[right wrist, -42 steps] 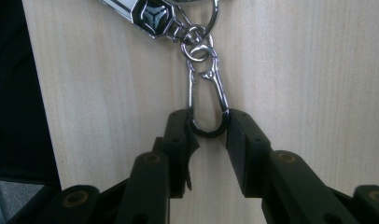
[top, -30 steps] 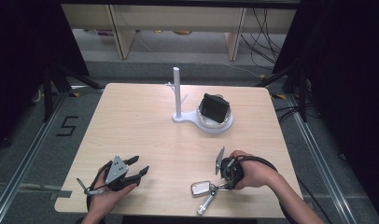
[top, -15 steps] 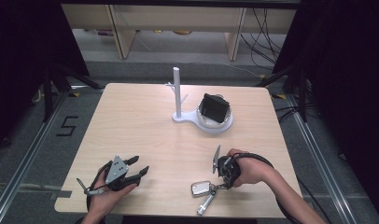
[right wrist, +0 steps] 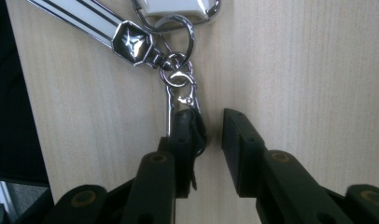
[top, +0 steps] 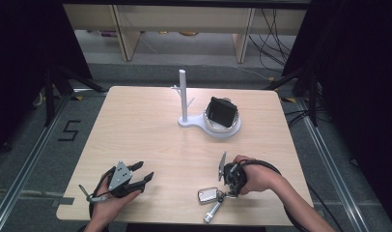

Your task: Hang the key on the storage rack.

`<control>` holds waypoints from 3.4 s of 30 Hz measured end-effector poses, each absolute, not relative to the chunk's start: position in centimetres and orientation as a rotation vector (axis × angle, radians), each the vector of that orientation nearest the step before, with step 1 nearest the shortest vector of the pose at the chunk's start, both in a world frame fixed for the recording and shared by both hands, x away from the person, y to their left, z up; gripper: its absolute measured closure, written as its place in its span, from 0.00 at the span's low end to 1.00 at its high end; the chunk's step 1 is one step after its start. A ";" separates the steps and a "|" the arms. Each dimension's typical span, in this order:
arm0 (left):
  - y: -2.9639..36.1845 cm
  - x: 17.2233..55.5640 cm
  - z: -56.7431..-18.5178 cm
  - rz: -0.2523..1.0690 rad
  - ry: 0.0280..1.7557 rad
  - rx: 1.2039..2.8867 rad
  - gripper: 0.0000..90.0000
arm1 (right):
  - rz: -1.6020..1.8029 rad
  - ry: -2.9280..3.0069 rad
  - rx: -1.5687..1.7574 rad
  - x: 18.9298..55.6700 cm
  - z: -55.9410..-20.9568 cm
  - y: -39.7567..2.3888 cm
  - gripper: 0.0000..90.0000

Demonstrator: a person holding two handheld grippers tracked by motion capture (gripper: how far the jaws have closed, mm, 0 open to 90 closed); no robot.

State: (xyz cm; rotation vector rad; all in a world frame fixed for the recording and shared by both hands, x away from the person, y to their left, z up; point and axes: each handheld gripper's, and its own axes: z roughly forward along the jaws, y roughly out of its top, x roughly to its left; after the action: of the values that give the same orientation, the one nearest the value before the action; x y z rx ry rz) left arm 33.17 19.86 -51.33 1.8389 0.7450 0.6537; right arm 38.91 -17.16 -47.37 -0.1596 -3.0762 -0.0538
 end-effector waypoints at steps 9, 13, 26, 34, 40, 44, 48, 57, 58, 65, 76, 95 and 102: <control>19.7 33.1 -51.3 0.646 0.745 1.839 0.48 | -0.024 -3.154 -0.134 38.0 -47.4 -17.1 0.96; 19.5 33.2 -51.2 0.634 0.735 1.830 0.48 | -0.058 -3.143 -0.089 38.4 -47.4 -17.3 0.96; 14.0 33.2 -47.0 0.446 0.542 1.796 0.49 | 0.053 -3.156 0.017 38.9 -43.4 -15.8 0.97; 8.0 34.0 -44.6 0.279 0.369 1.836 0.50 | 0.093 -3.169 0.065 39.5 -40.5 -14.0 0.97; 5.0 35.0 -44.6 0.249 0.304 1.893 0.52 | 0.069 -3.198 0.100 39.7 -39.0 -12.6 0.97; 4.3 35.4 -45.2 0.231 0.296 1.945 0.53 | 0.056 -3.202 0.137 39.9 -38.9 -12.2 0.97; 3.9 35.6 -45.5 0.210 0.273 1.981 0.56 | 0.053 -3.200 0.127 39.8 -38.6 -11.8 0.97; 3.4 36.3 -46.0 0.162 0.299 2.004 0.61 | 0.004 -3.219 0.216 40.0 -38.4 -11.2 0.97; 3.4 36.3 -46.0 0.162 0.299 2.004 0.62 | 0.026 -3.220 0.213 40.0 -38.2 -11.1 0.97; 3.2 36.3 -46.2 0.101 0.364 1.971 0.69 | 0.008 -3.197 0.122 39.5 -38.1 -10.9 0.97; 3.1 36.6 -46.2 0.076 0.312 1.961 0.74 | 0.006 -3.199 0.128 39.4 -38.1 -10.8 0.97; 3.2 36.5 -46.4 0.102 0.236 2.018 0.79 | -0.042 -3.182 0.318 40.0 -38.3 -10.3 0.97; 3.4 36.4 -46.2 0.191 0.313 2.050 0.84 | 0.105 -3.217 0.169 39.4 -37.5 -10.4 0.97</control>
State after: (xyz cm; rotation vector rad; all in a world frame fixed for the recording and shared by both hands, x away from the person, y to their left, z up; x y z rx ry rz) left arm 36.36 3.43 -46.15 2.0503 0.3131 0.1910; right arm 39.37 -10.43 -37.50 0.1686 -3.2175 0.1050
